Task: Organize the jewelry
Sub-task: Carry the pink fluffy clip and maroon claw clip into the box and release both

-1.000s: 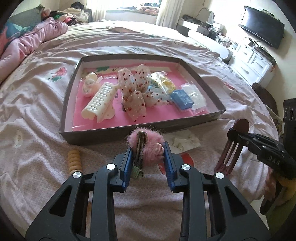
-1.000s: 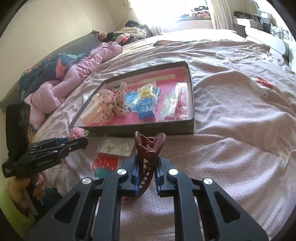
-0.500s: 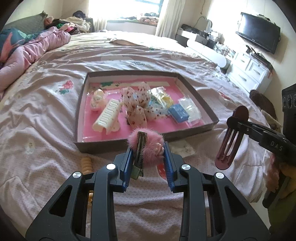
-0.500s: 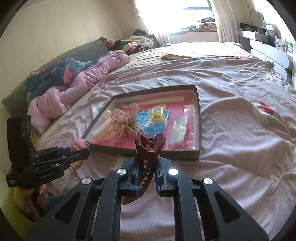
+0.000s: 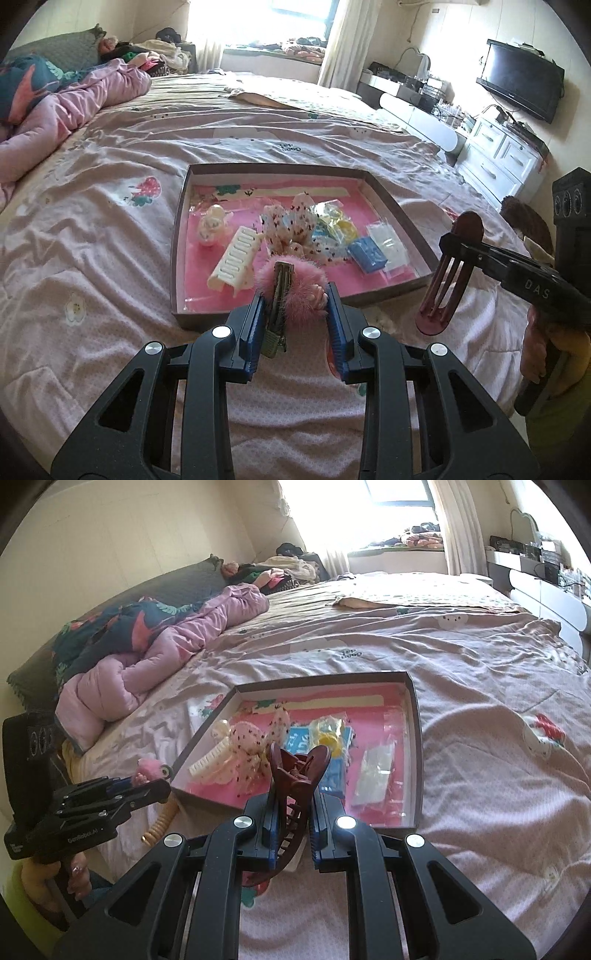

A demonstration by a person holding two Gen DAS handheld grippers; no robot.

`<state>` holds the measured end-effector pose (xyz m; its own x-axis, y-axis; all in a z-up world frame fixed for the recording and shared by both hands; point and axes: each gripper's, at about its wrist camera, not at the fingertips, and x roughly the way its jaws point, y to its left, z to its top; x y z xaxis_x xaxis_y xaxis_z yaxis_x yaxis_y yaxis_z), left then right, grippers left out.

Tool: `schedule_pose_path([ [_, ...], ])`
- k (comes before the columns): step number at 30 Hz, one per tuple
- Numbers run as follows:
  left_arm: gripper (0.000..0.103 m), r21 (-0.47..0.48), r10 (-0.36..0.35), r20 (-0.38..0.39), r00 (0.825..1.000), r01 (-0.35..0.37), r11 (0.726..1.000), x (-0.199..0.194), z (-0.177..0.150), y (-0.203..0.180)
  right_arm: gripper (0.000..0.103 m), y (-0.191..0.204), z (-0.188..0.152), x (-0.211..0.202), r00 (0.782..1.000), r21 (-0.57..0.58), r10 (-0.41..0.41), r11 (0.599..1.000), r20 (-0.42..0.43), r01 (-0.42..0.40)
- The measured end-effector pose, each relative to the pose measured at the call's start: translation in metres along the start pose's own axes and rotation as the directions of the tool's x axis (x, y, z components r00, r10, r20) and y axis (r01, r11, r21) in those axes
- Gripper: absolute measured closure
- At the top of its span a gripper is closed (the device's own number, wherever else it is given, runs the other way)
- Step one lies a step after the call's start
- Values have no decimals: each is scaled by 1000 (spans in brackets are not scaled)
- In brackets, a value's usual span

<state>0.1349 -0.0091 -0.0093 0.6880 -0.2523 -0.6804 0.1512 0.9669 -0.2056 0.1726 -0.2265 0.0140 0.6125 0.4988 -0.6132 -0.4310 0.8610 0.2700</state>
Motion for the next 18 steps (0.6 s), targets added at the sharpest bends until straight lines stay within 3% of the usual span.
schedule_pose_path([
  [18, 80, 7, -39, -8, 999, 39, 999, 35, 37, -16, 90, -26, 36, 10, 994, -5, -96, 995, 47, 96],
])
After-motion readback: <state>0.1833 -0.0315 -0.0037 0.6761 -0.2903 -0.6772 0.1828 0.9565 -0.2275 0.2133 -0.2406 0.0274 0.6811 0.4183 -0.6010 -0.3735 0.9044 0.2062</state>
